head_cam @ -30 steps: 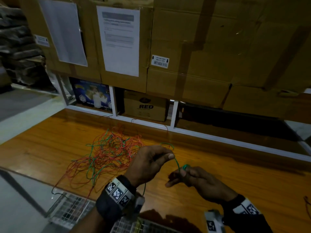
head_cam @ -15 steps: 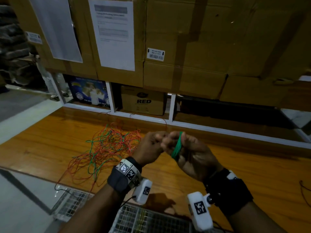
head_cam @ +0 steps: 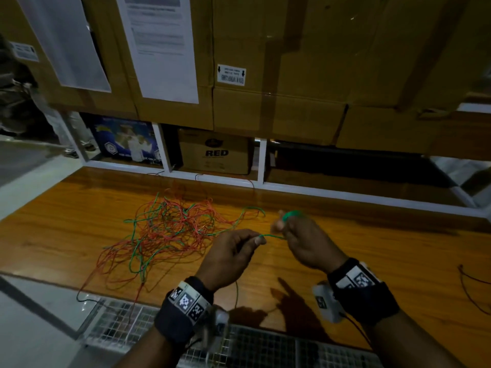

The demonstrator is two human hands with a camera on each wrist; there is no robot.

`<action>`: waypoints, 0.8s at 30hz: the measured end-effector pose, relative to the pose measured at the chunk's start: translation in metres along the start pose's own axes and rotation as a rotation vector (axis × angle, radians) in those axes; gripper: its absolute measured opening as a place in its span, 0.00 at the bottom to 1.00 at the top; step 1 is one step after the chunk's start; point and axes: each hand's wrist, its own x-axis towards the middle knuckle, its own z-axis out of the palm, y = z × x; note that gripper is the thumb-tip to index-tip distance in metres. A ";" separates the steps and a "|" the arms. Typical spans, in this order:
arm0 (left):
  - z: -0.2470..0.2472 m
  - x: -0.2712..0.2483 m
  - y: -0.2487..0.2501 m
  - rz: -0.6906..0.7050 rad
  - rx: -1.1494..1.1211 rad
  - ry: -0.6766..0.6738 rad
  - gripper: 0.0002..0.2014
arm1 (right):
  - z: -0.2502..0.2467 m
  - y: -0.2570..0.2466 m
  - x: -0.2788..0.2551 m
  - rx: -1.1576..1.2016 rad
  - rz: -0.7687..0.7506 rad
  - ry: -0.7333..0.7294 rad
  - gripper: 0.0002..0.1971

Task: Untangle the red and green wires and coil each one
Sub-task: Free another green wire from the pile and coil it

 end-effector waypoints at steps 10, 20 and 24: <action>-0.034 0.031 0.022 0.106 -0.074 -0.121 0.08 | 0.019 -0.030 -0.034 1.156 -0.043 -0.739 0.18; 0.019 0.025 0.012 -0.053 -0.513 -0.001 0.27 | -0.012 -0.071 -0.013 1.927 -0.049 -0.276 0.15; 0.051 0.000 0.007 -0.174 -0.538 -0.072 0.20 | -0.036 -0.070 -0.001 1.921 0.019 0.194 0.22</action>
